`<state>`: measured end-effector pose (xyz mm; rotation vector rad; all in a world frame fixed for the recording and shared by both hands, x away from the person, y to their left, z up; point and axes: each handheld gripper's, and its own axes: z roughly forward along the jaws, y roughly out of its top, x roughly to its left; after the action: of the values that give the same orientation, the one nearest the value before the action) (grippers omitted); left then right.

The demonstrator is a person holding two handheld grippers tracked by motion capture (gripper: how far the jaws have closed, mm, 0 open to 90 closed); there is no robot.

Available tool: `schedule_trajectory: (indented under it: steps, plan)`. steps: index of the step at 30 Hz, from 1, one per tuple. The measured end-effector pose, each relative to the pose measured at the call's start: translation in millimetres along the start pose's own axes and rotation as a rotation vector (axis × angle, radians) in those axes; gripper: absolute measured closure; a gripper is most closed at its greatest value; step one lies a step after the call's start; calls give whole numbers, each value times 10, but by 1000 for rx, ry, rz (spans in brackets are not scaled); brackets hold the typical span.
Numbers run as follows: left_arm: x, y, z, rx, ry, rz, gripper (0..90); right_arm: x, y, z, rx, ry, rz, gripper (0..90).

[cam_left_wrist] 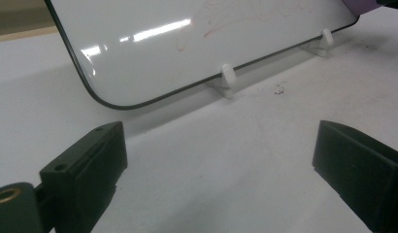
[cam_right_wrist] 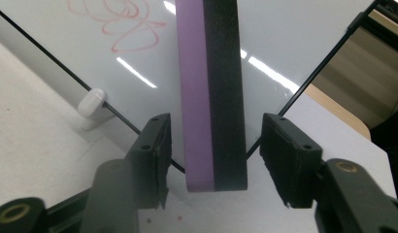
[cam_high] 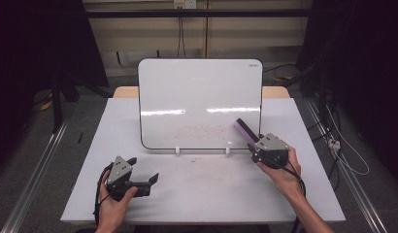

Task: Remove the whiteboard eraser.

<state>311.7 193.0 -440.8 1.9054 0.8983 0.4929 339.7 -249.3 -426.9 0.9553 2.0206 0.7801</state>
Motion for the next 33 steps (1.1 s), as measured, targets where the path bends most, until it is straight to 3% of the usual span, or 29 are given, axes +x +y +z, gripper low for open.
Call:
schedule_trajectory:
  steps: [5,6,15,27,33]
  plan:
    - [-5,-1,8,0,-1,-1,53,37,-9,35,11,-12,-13,569]
    - [-6,0,6,0,-2,1,53,40,-7,37,13,-31,-16,620]
    - [-2,-1,6,0,0,-3,53,62,-1,35,19,-48,-35,641]
    - [9,-3,5,0,7,-8,53,84,15,-61,-23,-4,-17,651]
    - [8,3,1,-13,12,-19,53,93,7,-81,-65,25,39,652]
